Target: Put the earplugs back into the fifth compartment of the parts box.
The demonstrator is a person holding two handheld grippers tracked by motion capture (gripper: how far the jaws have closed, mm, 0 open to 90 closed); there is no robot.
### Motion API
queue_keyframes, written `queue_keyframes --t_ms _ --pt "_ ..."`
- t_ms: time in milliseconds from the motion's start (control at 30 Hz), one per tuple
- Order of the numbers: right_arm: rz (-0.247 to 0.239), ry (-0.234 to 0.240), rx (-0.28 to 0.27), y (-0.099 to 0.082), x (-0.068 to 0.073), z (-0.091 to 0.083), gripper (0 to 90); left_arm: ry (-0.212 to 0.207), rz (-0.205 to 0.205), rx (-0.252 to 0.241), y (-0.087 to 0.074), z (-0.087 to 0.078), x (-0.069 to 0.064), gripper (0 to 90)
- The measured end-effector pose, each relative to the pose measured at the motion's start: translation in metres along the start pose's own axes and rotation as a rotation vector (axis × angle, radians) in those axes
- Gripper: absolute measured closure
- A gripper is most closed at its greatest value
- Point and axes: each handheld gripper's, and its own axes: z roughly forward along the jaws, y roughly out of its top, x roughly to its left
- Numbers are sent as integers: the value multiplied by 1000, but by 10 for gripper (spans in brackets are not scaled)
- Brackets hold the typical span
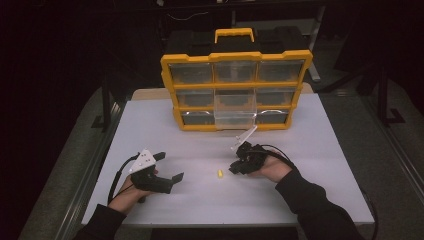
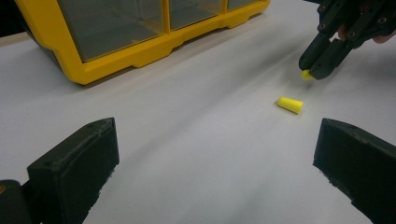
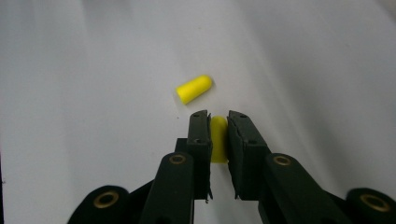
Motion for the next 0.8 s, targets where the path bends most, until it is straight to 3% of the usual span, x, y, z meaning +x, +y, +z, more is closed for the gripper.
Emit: queue_keyframes --t_ms 800 --pt "28 -29 -22 -10 -18 -30 781 -6 -13 2 0 1 1 0"
